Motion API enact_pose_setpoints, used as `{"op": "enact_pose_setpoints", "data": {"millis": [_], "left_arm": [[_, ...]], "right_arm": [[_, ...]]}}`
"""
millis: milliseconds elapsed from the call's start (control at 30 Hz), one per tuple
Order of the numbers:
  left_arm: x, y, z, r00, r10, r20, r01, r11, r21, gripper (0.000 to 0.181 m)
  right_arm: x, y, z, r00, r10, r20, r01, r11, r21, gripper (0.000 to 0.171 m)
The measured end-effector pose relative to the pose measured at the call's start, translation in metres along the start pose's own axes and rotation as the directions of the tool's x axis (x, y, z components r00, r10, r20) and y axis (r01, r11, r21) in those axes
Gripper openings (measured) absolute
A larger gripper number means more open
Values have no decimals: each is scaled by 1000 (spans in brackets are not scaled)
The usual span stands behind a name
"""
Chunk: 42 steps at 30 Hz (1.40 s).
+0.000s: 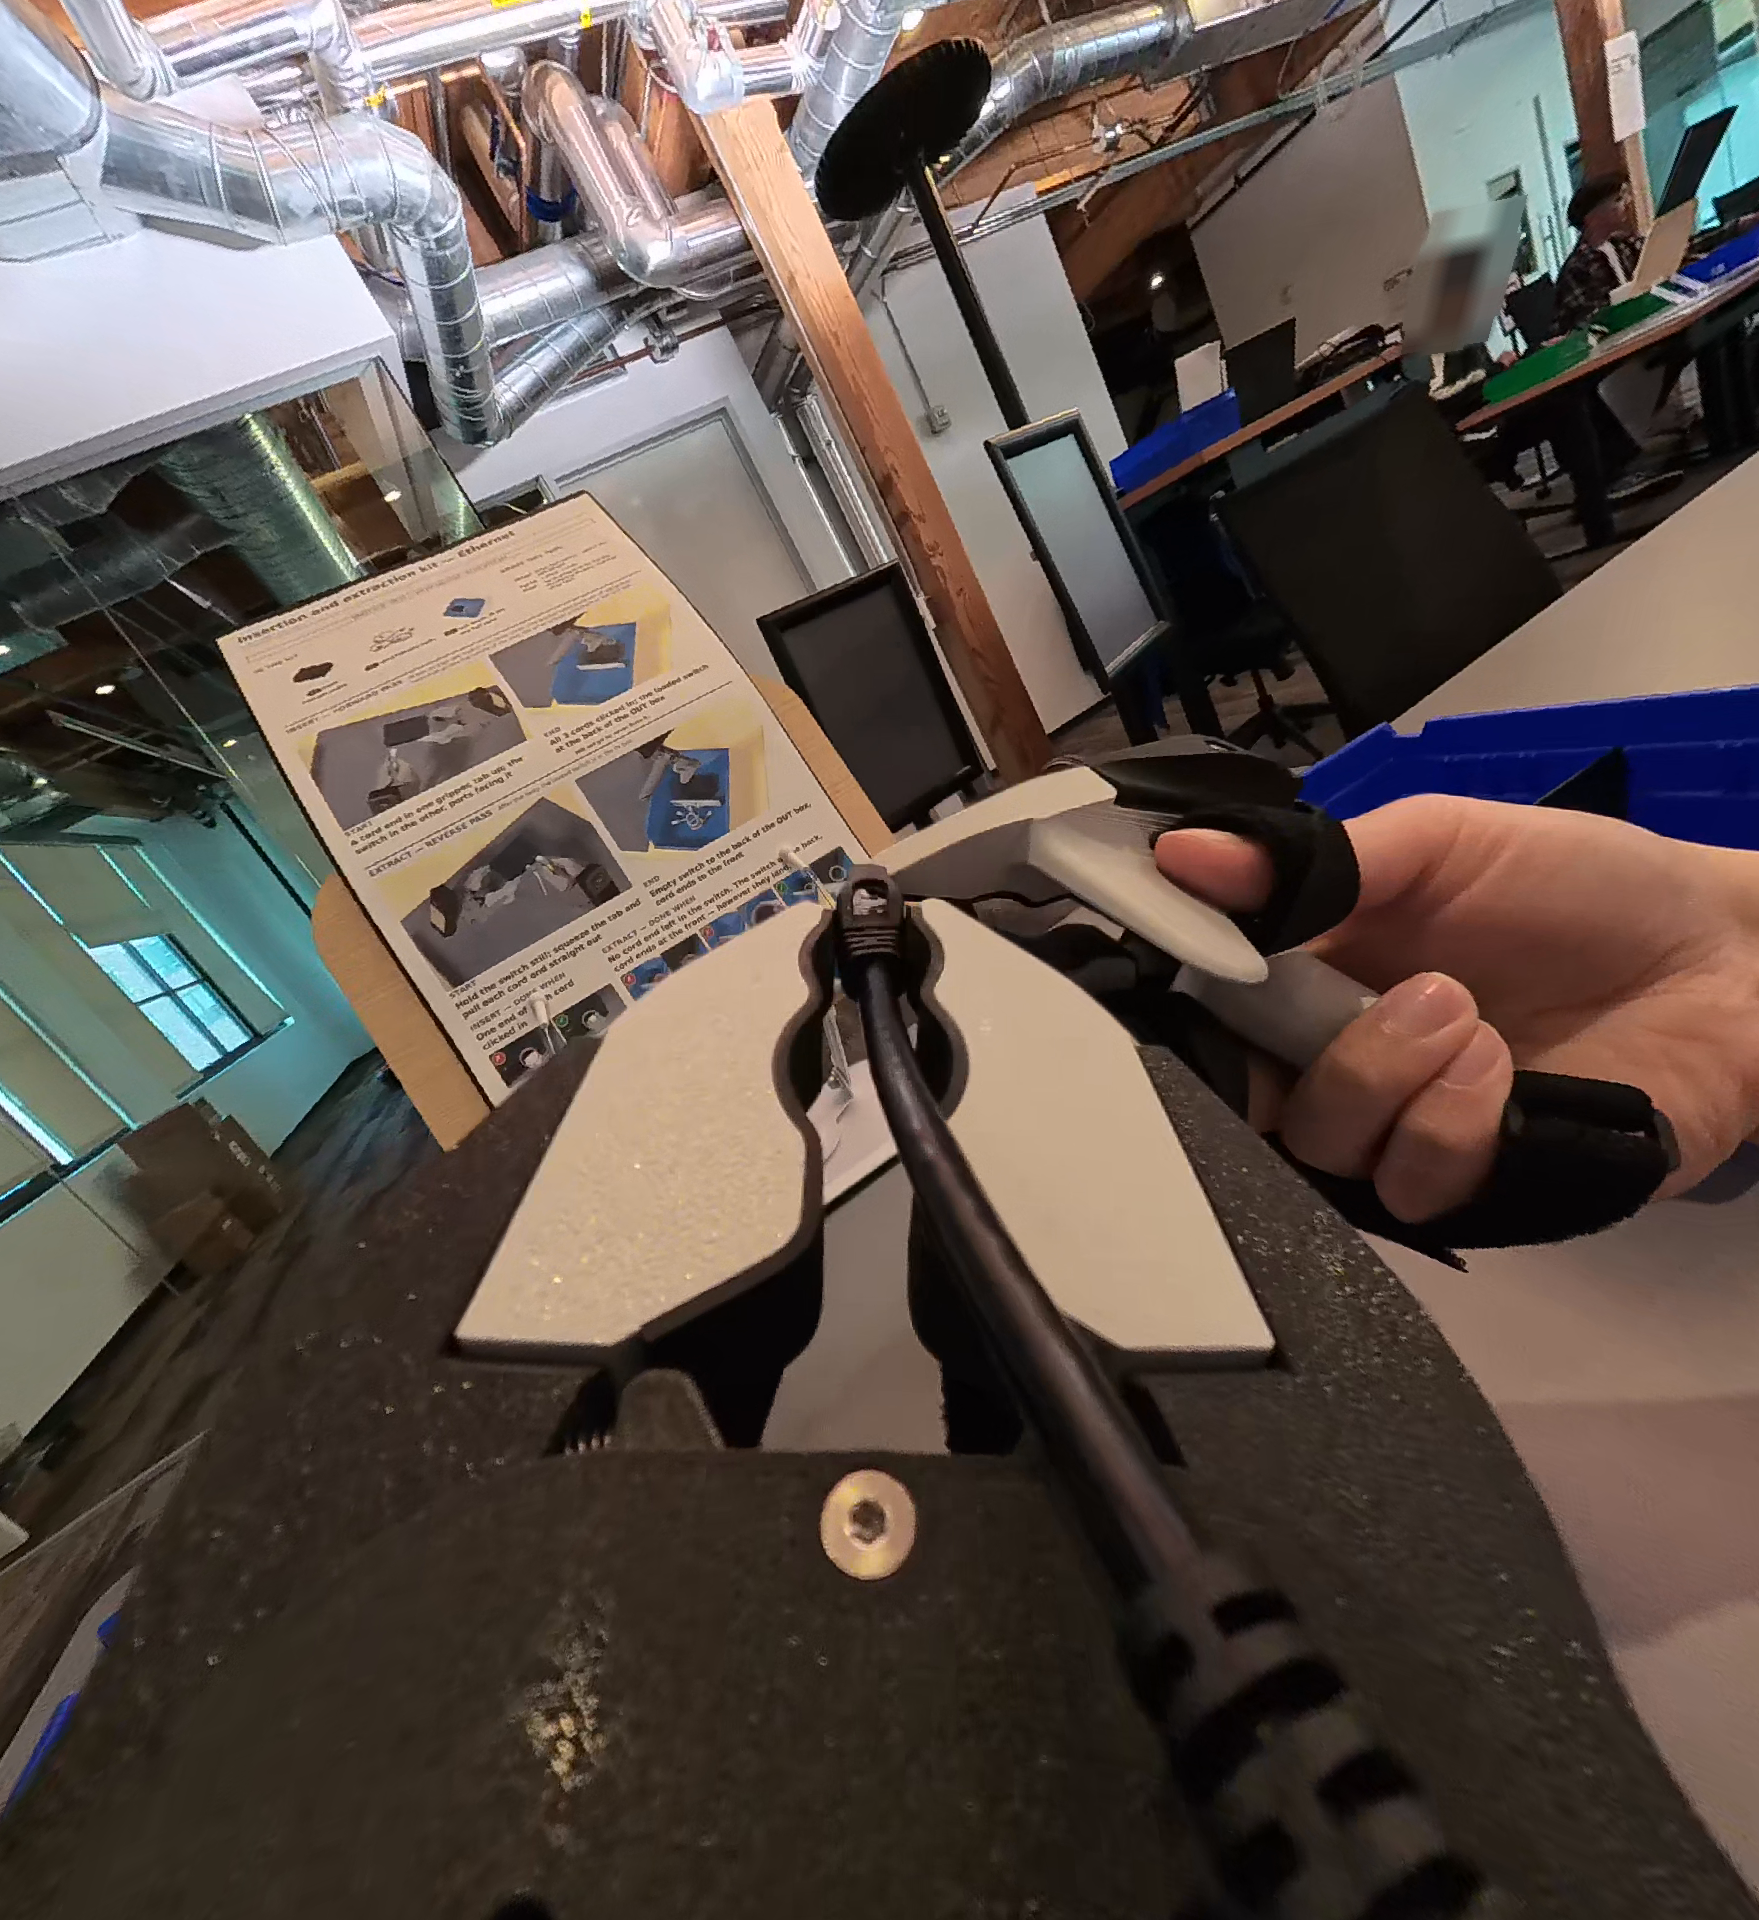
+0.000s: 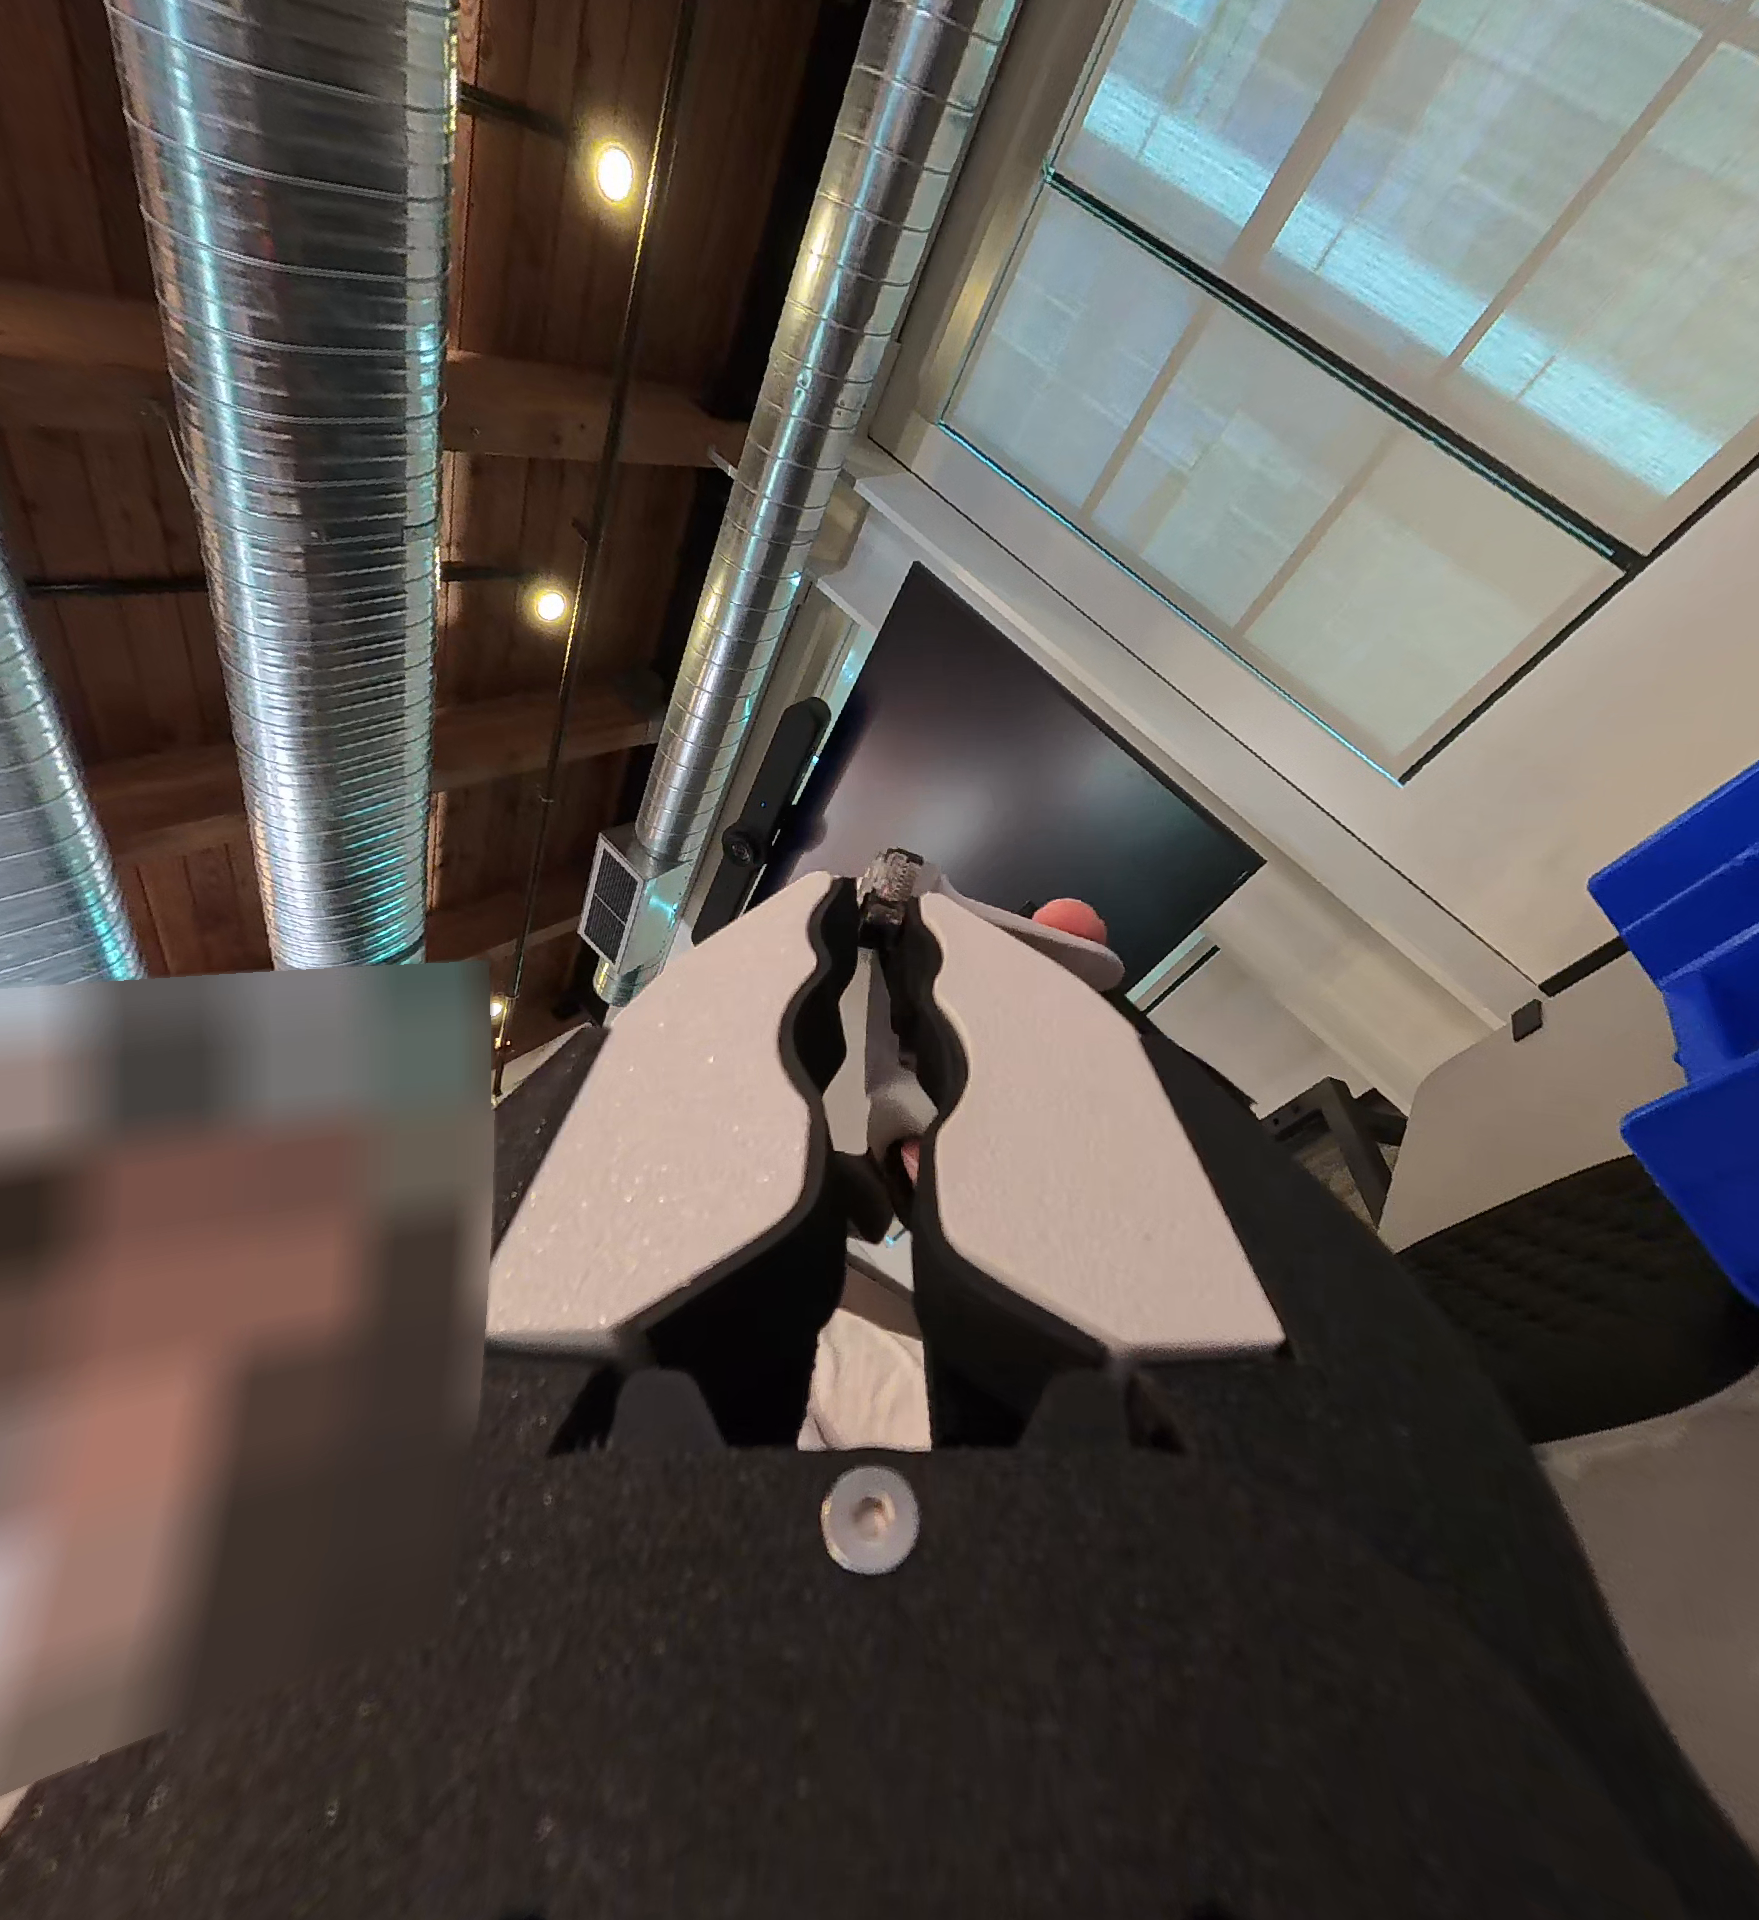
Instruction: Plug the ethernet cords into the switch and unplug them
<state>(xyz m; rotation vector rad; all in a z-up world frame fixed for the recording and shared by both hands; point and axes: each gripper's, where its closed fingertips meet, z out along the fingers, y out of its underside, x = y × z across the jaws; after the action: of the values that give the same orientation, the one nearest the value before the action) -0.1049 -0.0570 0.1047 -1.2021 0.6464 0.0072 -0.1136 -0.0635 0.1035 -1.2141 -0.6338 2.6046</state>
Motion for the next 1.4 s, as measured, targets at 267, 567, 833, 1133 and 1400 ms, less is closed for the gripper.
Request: {"op": "enact_pose_setpoints", "data": {"millis": [267, 567, 833, 1133, 1400], "left_arm": [[0, 6, 0, 998, -58, -35, 58, 998, -22, 12], [1, 9, 0, 994, -91, -54, 89, 995, -43, 13], [0, 10, 1, 996, -55, -64, 52, 998, -46, 12], [0, 12, -2, 997, -55, -57, 52, 998, -43, 12], [0, 9, -4, 996, -70, -58, 69, 997, -21, 11]], "right_arm": [[6, 0, -2, 1000, -13, -28, 13, 1000, -13, 7], [8, 1, -3, 999, -27, -43, 26, 999, -28, 7], [9, 1, -5, 998, -37, -44, 35, 999, -34, 7], [11, 4, -4, 997, -59, -58, 55, 997, -57, 8], [9, 6, -2, 993, -102, -57, 97, 992, -85, 9]]}}
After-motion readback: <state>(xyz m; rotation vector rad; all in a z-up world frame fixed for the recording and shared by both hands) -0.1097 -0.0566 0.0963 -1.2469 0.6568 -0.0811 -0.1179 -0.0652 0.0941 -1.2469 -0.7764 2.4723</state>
